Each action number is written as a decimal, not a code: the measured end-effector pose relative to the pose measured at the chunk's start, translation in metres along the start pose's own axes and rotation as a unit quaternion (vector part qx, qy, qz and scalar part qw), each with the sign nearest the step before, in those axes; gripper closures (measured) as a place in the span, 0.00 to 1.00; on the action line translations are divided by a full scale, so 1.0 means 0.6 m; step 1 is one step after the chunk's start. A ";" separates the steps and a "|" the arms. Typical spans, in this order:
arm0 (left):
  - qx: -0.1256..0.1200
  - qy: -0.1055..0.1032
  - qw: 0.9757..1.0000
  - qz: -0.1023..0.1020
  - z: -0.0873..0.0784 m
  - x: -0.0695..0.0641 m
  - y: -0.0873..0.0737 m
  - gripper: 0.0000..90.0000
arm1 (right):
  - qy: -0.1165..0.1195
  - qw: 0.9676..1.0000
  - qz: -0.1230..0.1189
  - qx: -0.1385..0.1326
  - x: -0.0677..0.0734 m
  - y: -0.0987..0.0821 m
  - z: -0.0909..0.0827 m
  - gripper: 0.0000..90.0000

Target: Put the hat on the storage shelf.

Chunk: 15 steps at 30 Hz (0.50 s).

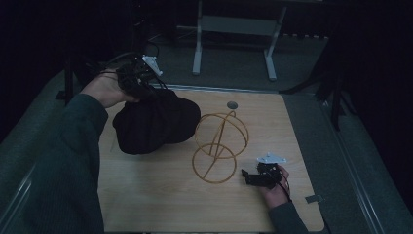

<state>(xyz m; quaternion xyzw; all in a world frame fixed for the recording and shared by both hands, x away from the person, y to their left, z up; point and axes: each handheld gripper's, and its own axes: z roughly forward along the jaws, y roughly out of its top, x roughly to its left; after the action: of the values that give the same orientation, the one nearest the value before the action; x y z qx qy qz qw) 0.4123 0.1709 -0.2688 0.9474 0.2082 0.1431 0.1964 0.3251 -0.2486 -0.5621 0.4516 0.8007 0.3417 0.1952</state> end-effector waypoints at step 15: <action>-0.038 0.020 0.999 -0.022 -0.034 0.011 0.007 0.96 | 0.001 1.000 -0.001 0.000 0.000 0.000 0.000 0.18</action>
<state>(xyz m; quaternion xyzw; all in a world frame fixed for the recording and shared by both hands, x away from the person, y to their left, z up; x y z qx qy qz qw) 0.4123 0.1769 -0.2476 0.9314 0.2268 0.1657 0.2314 0.3252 -0.2484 -0.5621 0.4507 0.8012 0.3421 0.1947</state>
